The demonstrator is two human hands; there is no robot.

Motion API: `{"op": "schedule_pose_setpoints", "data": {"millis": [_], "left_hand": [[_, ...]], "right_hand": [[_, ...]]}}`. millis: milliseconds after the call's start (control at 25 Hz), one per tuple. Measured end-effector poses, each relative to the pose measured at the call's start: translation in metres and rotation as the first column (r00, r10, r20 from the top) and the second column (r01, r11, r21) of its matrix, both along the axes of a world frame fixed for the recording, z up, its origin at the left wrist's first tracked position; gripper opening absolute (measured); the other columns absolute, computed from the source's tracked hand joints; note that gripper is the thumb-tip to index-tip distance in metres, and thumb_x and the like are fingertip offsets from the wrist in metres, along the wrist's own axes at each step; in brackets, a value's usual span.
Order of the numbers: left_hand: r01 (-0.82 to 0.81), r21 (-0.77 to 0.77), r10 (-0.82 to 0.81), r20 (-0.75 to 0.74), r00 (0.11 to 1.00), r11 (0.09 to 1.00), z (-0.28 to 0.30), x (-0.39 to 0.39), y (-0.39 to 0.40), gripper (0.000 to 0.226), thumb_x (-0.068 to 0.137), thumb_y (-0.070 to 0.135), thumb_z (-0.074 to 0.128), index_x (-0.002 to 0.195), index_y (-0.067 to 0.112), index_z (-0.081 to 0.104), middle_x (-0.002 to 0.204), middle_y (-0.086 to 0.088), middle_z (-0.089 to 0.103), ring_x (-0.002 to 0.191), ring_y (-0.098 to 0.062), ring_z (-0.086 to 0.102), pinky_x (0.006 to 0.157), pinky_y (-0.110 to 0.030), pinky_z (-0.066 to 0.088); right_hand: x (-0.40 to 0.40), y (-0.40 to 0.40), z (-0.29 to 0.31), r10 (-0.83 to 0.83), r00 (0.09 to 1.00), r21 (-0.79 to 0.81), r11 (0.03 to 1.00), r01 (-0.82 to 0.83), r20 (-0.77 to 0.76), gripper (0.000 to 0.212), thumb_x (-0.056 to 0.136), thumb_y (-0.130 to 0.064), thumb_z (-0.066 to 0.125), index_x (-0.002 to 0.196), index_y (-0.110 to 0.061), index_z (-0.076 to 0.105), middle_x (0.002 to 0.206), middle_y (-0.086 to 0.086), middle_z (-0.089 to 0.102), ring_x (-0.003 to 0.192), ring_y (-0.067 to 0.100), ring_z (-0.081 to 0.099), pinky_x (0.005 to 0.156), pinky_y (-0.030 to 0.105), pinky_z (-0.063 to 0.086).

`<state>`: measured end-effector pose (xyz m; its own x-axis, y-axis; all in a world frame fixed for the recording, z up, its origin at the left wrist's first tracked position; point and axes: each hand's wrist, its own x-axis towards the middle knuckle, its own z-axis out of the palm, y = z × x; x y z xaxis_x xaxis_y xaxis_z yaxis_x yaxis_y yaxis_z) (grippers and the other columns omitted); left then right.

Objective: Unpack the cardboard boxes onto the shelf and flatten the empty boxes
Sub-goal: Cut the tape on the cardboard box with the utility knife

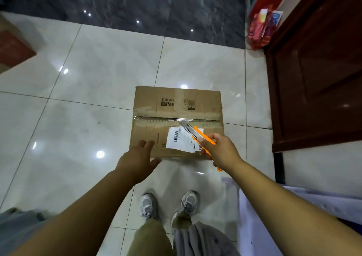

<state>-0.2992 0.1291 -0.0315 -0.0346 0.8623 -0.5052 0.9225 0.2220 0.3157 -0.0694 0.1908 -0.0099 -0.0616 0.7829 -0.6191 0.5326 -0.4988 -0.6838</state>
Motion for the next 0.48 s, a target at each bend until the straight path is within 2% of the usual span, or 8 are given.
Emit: {"op": "schedule_pose_setpoints", "data": {"millis": [120, 200, 280, 360, 480], "left_hand": [[-0.016, 0.002, 0.016, 0.004, 1.000, 1.000, -0.020, -0.006, 0.002, 0.062, 0.092, 0.051, 0.051, 0.143, 0.020, 0.034, 0.142, -0.002, 0.043, 0.118, -0.022, 0.052, 0.093, -0.035, 0.048], [-0.020, 0.014, 0.020, 0.003, 1.000, 1.000, -0.036, -0.013, 0.006, 0.062, 0.091, 0.051, 0.052, 0.143, 0.021, 0.035, 0.143, -0.002, 0.042, 0.121, -0.022, 0.049, 0.095, -0.035, 0.046], [-0.021, 0.029, 0.022, -0.026, 0.999, 0.999, -0.059, -0.024, 0.014, 0.062, 0.091, 0.051, 0.052, 0.143, 0.020, 0.035, 0.144, -0.003, 0.042, 0.126, -0.023, 0.044, 0.098, -0.036, 0.043], [-0.030, 0.060, 0.032, -0.033, 0.999, 0.998, -0.079, -0.033, 0.024, 0.061, 0.092, 0.049, 0.052, 0.143, 0.018, 0.036, 0.145, -0.003, 0.039, 0.130, -0.025, 0.037, 0.101, -0.037, 0.040], [-0.049, 0.144, 0.053, -0.029, 0.998, 0.988, -0.109, -0.048, 0.033, 0.060, 0.092, 0.044, 0.055, 0.141, 0.015, 0.038, 0.147, -0.006, 0.036, 0.134, -0.026, 0.031, 0.104, -0.036, 0.037]], "right_hand": [[-0.008, 0.010, -0.020, 0.084, 0.995, 0.023, 0.996, -0.085, 0.045, 0.013, 0.091, -0.030, 0.064, 0.099, -0.023, 0.056, 0.085, 0.001, 0.065, 0.064, 0.013, 0.057, 0.051, 0.020, 0.043], [-0.013, 0.015, -0.037, 0.128, 0.986, 0.056, 0.989, -0.135, 0.103, 0.016, 0.091, -0.026, 0.063, 0.103, -0.030, 0.053, 0.085, -0.010, 0.060, 0.074, 0.016, 0.059, 0.063, 0.025, 0.046], [-0.024, 0.022, -0.059, 0.167, 0.976, 0.098, 0.978, -0.182, 0.139, 0.020, 0.093, -0.025, 0.061, 0.110, -0.033, 0.053, 0.086, -0.019, 0.056, 0.077, 0.008, 0.057, 0.064, 0.023, 0.044], [-0.033, 0.029, -0.078, 0.199, 0.966, 0.121, 0.968, -0.221, 0.166, 0.023, 0.094, -0.025, 0.059, 0.116, -0.032, 0.054, 0.090, -0.015, 0.059, 0.078, 0.006, 0.055, 0.062, 0.020, 0.041], [-0.047, 0.037, -0.109, 0.234, 0.955, 0.167, 0.950, -0.264, 0.181, 0.030, 0.093, -0.029, 0.062, 0.122, -0.032, 0.056, 0.098, -0.005, 0.064, 0.081, 0.015, 0.059, 0.064, 0.025, 0.046]]}}
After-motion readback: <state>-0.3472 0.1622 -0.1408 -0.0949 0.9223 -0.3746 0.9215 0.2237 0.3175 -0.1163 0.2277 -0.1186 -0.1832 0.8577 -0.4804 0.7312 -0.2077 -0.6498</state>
